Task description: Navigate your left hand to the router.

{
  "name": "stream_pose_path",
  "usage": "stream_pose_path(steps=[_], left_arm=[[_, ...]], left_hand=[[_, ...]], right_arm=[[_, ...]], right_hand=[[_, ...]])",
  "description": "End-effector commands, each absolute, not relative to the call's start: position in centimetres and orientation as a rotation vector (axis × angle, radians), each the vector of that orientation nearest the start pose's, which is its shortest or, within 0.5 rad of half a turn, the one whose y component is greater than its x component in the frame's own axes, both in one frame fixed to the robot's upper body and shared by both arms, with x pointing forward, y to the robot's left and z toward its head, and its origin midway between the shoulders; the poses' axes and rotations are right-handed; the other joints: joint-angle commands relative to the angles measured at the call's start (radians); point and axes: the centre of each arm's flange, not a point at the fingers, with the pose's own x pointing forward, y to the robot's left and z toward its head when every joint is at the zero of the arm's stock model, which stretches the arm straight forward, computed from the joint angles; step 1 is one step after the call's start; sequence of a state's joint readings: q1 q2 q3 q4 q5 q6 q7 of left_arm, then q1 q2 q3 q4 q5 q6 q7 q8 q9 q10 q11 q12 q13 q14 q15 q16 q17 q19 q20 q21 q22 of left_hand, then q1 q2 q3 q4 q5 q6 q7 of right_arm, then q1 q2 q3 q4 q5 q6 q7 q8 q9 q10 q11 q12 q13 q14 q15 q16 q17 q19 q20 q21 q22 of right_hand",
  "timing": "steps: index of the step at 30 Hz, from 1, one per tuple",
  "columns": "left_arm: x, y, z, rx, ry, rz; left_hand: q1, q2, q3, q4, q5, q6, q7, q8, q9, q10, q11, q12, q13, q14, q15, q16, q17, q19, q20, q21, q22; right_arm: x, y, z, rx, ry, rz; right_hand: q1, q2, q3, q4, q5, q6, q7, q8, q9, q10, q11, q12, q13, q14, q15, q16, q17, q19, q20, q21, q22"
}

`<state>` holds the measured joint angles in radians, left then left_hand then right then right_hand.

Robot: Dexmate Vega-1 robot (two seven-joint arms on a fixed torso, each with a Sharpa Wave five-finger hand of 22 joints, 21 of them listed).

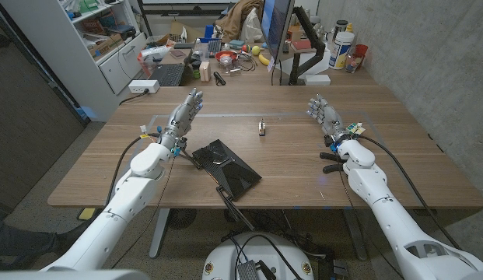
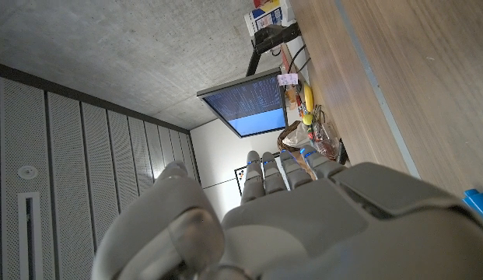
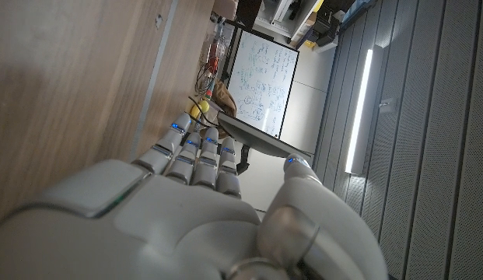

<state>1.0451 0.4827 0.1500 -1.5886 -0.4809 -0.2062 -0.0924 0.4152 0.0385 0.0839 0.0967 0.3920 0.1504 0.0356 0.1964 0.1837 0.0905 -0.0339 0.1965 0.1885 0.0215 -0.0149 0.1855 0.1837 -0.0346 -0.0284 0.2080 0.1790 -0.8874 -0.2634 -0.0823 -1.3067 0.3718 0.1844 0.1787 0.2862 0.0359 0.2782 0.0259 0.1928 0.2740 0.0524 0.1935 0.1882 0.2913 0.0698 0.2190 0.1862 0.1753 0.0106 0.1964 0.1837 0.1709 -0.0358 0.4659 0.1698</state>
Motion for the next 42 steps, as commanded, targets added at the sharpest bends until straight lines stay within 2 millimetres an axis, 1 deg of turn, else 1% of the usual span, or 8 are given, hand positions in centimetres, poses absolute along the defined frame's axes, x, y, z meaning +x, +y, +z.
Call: stream_pose_path(steps=[1, 12, 13, 17, 18, 21, 30, 42], left_arm=[[59.1, 29.4, -1.8, 0.106, -0.676, -0.215], [58.2, 29.0, -1.5, 0.175, -0.7, -0.228], [58.1, 28.9, -1.5, 0.182, -0.702, -0.228], [57.7, 28.7, -1.6, 0.207, -0.706, -0.233], [57.7, 28.7, -1.6, 0.212, -0.706, -0.234], [57.4, 28.6, -1.7, 0.215, -0.709, -0.237], [56.7, 29.0, -1.6, 0.261, -0.726, -0.209], [55.8, 29.0, -1.9, 0.266, -0.738, -0.216]], left_hand=[[0.012, -0.001, 0.001, -0.003, 0.004, 0.008, -0.003, 0.004, 0.005, 0.011, 0.005, 0.005, 0.002, 0.011, 0.001, 0.006, 0.001, -0.003, 0.009, -0.003, 0.004], [0.016, 0.002, 0.001, -0.005, 0.003, 0.012, -0.004, 0.006, 0.005, 0.012, 0.007, 0.006, 0.002, 0.013, 0.001, 0.006, 0.001, -0.004, 0.009, -0.003, 0.004], [0.017, 0.002, 0.001, -0.005, 0.003, 0.012, -0.004, 0.006, 0.005, 0.013, 0.002, 0.006, 0.002, 0.013, 0.0, 0.006, 0.001, -0.005, 0.009, -0.003, 0.004], [0.019, 0.004, 0.001, -0.006, 0.003, 0.013, -0.006, 0.006, 0.005, 0.013, 0.006, 0.006, 0.002, 0.013, 0.001, 0.006, 0.001, -0.004, 0.009, -0.003, 0.004], [0.019, 0.004, 0.001, -0.006, 0.003, 0.013, -0.005, 0.006, 0.005, 0.013, 0.006, 0.006, 0.002, 0.013, 0.001, 0.006, 0.001, -0.004, 0.009, -0.003, 0.004], [0.02, 0.005, 0.001, -0.006, 0.003, 0.014, -0.005, 0.006, 0.005, 0.013, 0.006, 0.006, 0.002, 0.013, 0.001, 0.006, 0.001, -0.004, 0.009, -0.003, 0.004], [0.023, 0.007, 0.001, -0.007, 0.002, 0.016, -0.005, 0.007, 0.005, 0.012, 0.006, 0.005, 0.002, 0.013, 0.001, 0.005, 0.001, -0.005, 0.01, -0.004, 0.004], [0.027, 0.009, 0.001, -0.009, 0.0, 0.023, -0.007, 0.009, 0.005, 0.019, 0.003, 0.008, 0.002, 0.019, -0.001, 0.007, 0.001, -0.005, 0.01, -0.004, 0.004]], right_arm=[[65.0, -28.8, -2.4, 0.046, -0.616, 0.182], [65.1, -28.6, -2.1, 0.045, -0.636, 0.178], [65.1, -28.6, -2.0, 0.045, -0.639, 0.178], [65.3, -28.4, -1.8, 0.047, -0.646, 0.179], [65.4, -28.4, -1.8, 0.047, -0.647, 0.178], [65.5, -28.2, -1.8, 0.05, -0.648, 0.18], [66.0, -27.7, -1.6, 0.047, -0.644, 0.188], [66.6, -27.3, -1.1, 0.039, -0.643, 0.195]], right_hand=[[0.003, 0.009, 0.003, -0.007, 0.001, 0.005, -0.001, 0.005, 0.002, 0.012, 0.002, 0.009, 0.003, 0.009, 0.001, 0.005, 0.005, 0.011, 0.001, -0.002, 0.006], [0.002, 0.009, 0.002, -0.008, 0.001, 0.007, -0.001, 0.005, 0.002, 0.013, 0.002, 0.009, 0.003, 0.011, 0.001, 0.004, 0.004, 0.014, 0.002, -0.006, 0.006], [0.002, 0.009, 0.002, -0.008, 0.001, 0.007, 0.0, 0.005, 0.002, 0.013, 0.002, 0.009, 0.003, 0.011, 0.001, 0.005, 0.004, 0.014, 0.002, -0.007, 0.006], [0.002, 0.009, 0.002, -0.009, 0.001, 0.007, -0.001, 0.005, 0.002, 0.013, 0.003, 0.009, 0.003, 0.01, 0.001, 0.004, 0.004, 0.014, 0.003, -0.009, 0.006], [0.001, 0.009, 0.002, -0.009, 0.001, 0.007, -0.001, 0.005, 0.002, 0.013, 0.0, 0.009, 0.003, 0.011, 0.0, 0.004, 0.004, 0.015, 0.003, -0.01, 0.006], [0.001, 0.009, 0.001, -0.009, 0.001, 0.007, -0.001, 0.005, 0.002, 0.013, 0.003, 0.008, 0.003, 0.011, 0.001, 0.003, 0.004, 0.015, 0.003, -0.011, 0.006], [0.0, 0.01, 0.001, -0.01, 0.001, 0.006, -0.001, 0.004, 0.002, 0.013, 0.003, 0.008, 0.003, 0.011, 0.001, 0.003, 0.004, 0.016, 0.004, -0.015, 0.006], [-0.001, 0.01, -0.001, -0.011, 0.001, 0.007, -0.004, 0.004, 0.002, 0.015, 0.002, 0.008, 0.003, 0.012, 0.001, 0.002, 0.004, 0.017, 0.004, -0.019, 0.006]])
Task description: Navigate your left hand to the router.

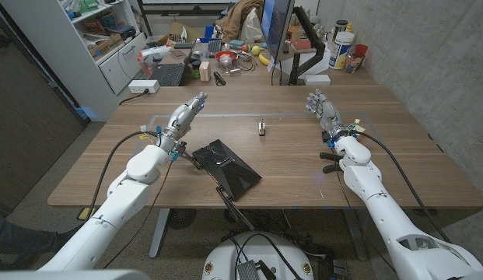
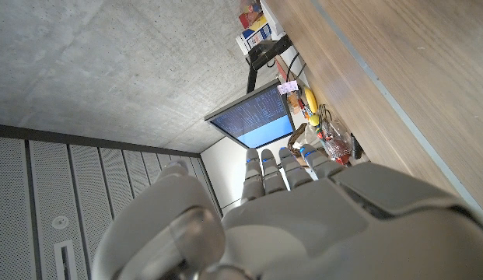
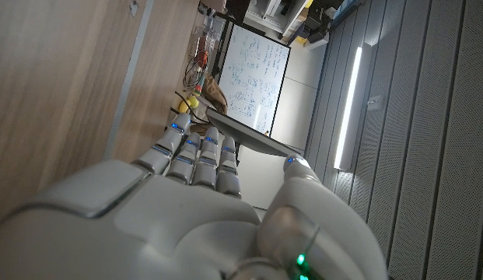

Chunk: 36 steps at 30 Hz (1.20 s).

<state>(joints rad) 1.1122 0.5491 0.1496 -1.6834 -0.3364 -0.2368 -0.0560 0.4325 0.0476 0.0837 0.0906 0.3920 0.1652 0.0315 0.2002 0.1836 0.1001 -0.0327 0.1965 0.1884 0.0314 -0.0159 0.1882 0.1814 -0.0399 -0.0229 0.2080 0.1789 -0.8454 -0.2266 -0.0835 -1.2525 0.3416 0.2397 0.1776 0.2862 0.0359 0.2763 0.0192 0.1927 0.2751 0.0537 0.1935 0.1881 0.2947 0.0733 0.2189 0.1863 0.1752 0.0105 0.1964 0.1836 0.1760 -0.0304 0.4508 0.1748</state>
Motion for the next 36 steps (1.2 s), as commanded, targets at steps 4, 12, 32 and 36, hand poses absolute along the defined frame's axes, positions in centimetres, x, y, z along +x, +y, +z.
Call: stream_pose_path(steps=[4, 12, 32, 36], left_arm=[[55.5, 28.9, -1.9, 0.273, -0.743, -0.214], [54.6, 28.3, -1.7, 0.335, -0.758, -0.21], [53.6, 27.8, -2.0, 0.465, -0.738, -0.217], [53.6, 27.7, -2.0, 0.486, -0.744, -0.214]], left_hand=[[0.011, 0.001, 0.001, -0.003, 0.0, 0.01, -0.004, 0.006, 0.005, 0.01, 0.001, 0.008, 0.002, 0.009, 0.0, 0.004, 0.003, 0.0, 0.005, -0.004, 0.004], [0.014, 0.003, 0.001, -0.004, -0.001, 0.012, -0.006, 0.006, 0.005, 0.009, 0.001, 0.007, 0.003, 0.009, 0.001, 0.004, 0.003, 0.001, 0.006, -0.003, 0.004], [0.02, 0.007, 0.0, -0.006, -0.003, 0.018, -0.007, 0.007, 0.005, 0.01, -0.001, 0.007, 0.003, 0.01, -0.001, 0.003, 0.003, 0.0, 0.007, -0.004, 0.004], [0.022, 0.008, 0.0, -0.007, -0.003, 0.019, -0.009, 0.007, 0.005, 0.009, -0.001, 0.007, 0.003, 0.01, -0.001, 0.003, 0.003, 0.0, 0.008, -0.004, 0.004]], right_arm=[[66.8, -27.3, -0.9, 0.04, -0.648, 0.2], [67.1, -27.6, -0.5, 0.038, -0.659, 0.202], [66.8, -28.0, -0.3, 0.033, -0.669, 0.198], [66.7, -28.0, -0.2, 0.03, -0.671, 0.193]], right_hand=[[-0.001, 0.01, 0.001, -0.004, 0.001, 0.007, -0.005, 0.004, 0.002, 0.011, -0.004, 0.008, 0.003, 0.012, 0.0, 0.002, 0.005, 0.013, -0.002, -0.005, 0.001], [-0.002, 0.01, 0.0, -0.005, 0.001, 0.008, -0.005, 0.004, 0.002, 0.012, -0.003, 0.008, 0.003, 0.013, -0.001, 0.002, 0.005, 0.013, -0.001, -0.008, 0.001], [-0.004, 0.009, -0.002, -0.006, 0.001, 0.009, -0.007, 0.005, 0.002, 0.016, -0.006, 0.008, 0.003, 0.019, 0.0, 0.002, 0.005, 0.016, 0.0, -0.014, 0.002], [-0.005, 0.009, -0.003, -0.006, 0.001, 0.01, -0.006, 0.005, 0.002, 0.019, -0.006, 0.009, 0.003, 0.02, 0.0, 0.003, 0.005, 0.017, 0.0, -0.016, 0.002]])
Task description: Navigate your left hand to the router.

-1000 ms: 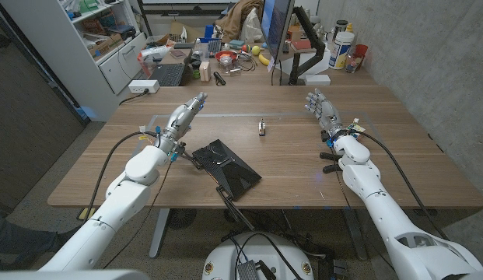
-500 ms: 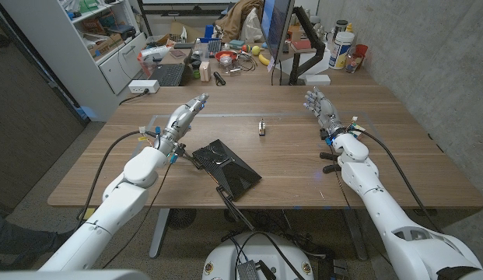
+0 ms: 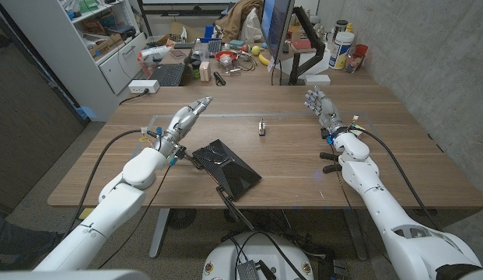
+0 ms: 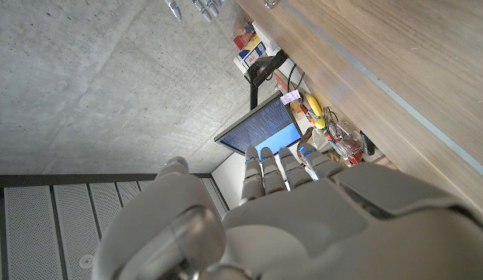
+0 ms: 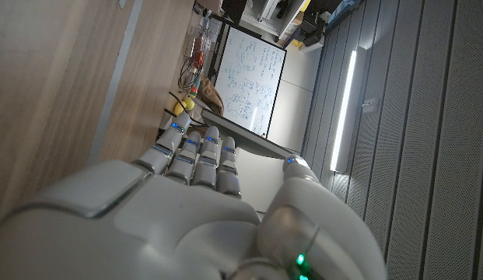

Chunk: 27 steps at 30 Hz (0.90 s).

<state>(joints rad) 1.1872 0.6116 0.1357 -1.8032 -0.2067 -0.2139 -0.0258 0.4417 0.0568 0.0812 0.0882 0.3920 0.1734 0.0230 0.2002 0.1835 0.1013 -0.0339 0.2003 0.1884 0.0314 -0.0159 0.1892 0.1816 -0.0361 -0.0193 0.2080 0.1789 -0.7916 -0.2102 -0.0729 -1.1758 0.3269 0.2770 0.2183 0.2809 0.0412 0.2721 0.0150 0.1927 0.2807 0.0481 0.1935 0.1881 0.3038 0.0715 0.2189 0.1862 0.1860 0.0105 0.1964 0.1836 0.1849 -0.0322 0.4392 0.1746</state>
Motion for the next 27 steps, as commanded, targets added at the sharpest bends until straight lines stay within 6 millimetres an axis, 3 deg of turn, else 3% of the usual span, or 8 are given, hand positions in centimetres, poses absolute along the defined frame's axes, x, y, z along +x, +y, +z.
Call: stream_pose_path(steps=[1, 27], left_arm=[[53.6, 27.6, -2.0, 0.488, -0.743, -0.216], [53.2, 25.9, -2.3, 0.629, -0.726, -0.275]], left_hand=[[0.013, -0.001, 0.003, -0.005, -0.003, 0.011, -0.001, 0.007, 0.005, 0.008, 0.0, 0.003, 0.003, 0.011, -0.002, 0.002, 0.003, -0.004, 0.004, -0.004, 0.004], [0.028, 0.009, 0.007, -0.011, -0.004, 0.022, -0.003, 0.009, 0.005, 0.012, -0.005, 0.004, 0.003, 0.011, -0.003, 0.002, 0.003, -0.003, 0.006, -0.004, 0.004]], right_arm=[[66.7, -28.1, -0.2, 0.032, -0.671, 0.192], [66.8, -28.5, 0.2, 0.025, -0.676, 0.199]], right_hand=[[0.0, 0.004, 0.001, -0.002, 0.001, 0.004, -0.001, 0.005, 0.002, 0.01, -0.003, 0.009, 0.003, 0.009, 0.0, 0.002, 0.005, 0.008, 0.002, -0.004, 0.002], [-0.003, 0.003, -0.001, -0.004, 0.001, 0.009, -0.003, 0.005, 0.002, 0.015, -0.004, 0.01, 0.003, 0.015, -0.001, 0.002, 0.004, 0.012, 0.003, -0.013, 0.002]])
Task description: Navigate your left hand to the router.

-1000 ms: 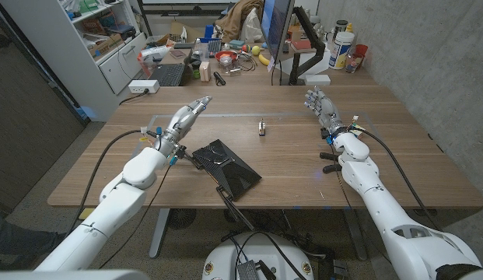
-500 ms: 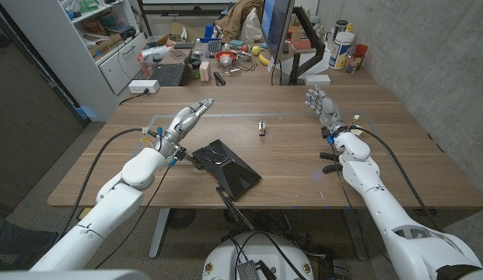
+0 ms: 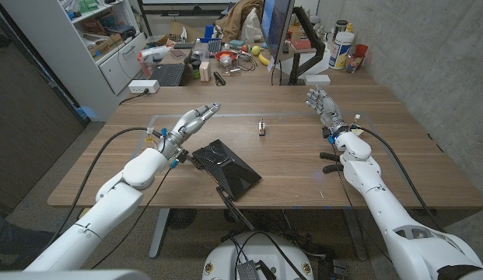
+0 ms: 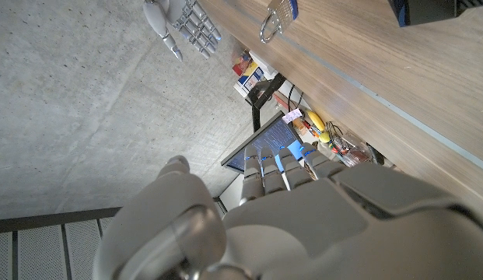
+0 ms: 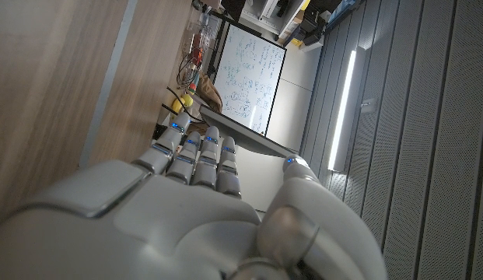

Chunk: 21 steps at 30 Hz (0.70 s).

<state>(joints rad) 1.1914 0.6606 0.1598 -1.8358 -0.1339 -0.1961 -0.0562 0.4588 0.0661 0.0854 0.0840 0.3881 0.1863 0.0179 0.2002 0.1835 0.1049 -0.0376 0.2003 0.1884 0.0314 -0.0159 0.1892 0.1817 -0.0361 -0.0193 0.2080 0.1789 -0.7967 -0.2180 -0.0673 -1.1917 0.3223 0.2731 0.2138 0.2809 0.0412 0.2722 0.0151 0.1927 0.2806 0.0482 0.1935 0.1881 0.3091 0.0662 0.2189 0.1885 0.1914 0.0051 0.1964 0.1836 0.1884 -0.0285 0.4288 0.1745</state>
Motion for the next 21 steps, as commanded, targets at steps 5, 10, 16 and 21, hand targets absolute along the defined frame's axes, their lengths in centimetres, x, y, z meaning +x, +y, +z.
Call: stream_pose_path(steps=[5, 10, 16, 21], left_arm=[[53.01, 25.77, -2.46, 0.675, -0.717, -0.28], [52.76, 25.6, -2.63, 0.725, -0.71, -0.287], [52.47, 25.29, -2.86, 0.765, -0.714, -0.285], [52.33, 25.02, -3.04, 0.801, -0.721, -0.275]], left_hand=[[0.016, 0.004, 0.005, -0.009, 0.0, 0.011, 0.001, 0.009, 0.005, 0.01, -0.002, 0.004, 0.003, 0.012, -0.006, 0.002, 0.002, -0.004, 0.009, -0.004, 0.004], [0.021, 0.007, 0.007, -0.012, -0.001, 0.012, -0.001, 0.008, 0.005, 0.012, -0.007, 0.005, 0.003, 0.013, -0.006, 0.002, 0.002, -0.005, 0.01, -0.004, 0.004], [0.026, 0.009, 0.008, -0.014, -0.001, 0.013, -0.002, 0.008, 0.005, 0.012, -0.008, 0.005, 0.002, 0.014, -0.009, 0.002, 0.002, -0.006, 0.012, -0.004, 0.004], [0.031, 0.012, 0.01, -0.016, -0.002, 0.014, -0.002, 0.008, 0.005, 0.016, -0.008, 0.006, 0.002, 0.017, -0.012, 0.003, 0.002, -0.005, 0.013, -0.004, 0.004]], right_arm=[[66.89, -28.54, 0.25, 0.024, -0.679, 0.204], [66.9, -28.57, 0.24, 0.025, -0.681, 0.206], [66.73, -28.66, 0.15, 0.024, -0.684, 0.205], [66.54, -28.82, 0.12, 0.021, -0.687, 0.201]], right_hand=[[-0.003, 0.003, -0.002, -0.004, 0.001, 0.01, -0.003, 0.006, 0.002, 0.01, 0.001, 0.01, 0.001, 0.01, 0.004, 0.002, 0.004, 0.009, -0.001, -0.004, 0.002], [-0.004, 0.003, -0.002, -0.004, 0.001, 0.01, -0.003, 0.005, 0.002, 0.011, 0.004, 0.01, 0.001, 0.01, 0.004, 0.002, 0.004, 0.01, -0.001, -0.006, 0.002], [-0.004, 0.003, -0.003, -0.005, 0.001, 0.01, -0.003, 0.005, 0.002, 0.011, 0.002, 0.009, 0.001, 0.01, 0.004, 0.001, 0.004, 0.01, 0.0, -0.008, 0.002], [-0.005, 0.003, -0.003, -0.005, 0.001, 0.01, -0.003, 0.005, 0.002, 0.011, 0.002, 0.009, 0.001, 0.012, 0.003, 0.002, 0.004, 0.012, -0.001, -0.009, 0.002]])
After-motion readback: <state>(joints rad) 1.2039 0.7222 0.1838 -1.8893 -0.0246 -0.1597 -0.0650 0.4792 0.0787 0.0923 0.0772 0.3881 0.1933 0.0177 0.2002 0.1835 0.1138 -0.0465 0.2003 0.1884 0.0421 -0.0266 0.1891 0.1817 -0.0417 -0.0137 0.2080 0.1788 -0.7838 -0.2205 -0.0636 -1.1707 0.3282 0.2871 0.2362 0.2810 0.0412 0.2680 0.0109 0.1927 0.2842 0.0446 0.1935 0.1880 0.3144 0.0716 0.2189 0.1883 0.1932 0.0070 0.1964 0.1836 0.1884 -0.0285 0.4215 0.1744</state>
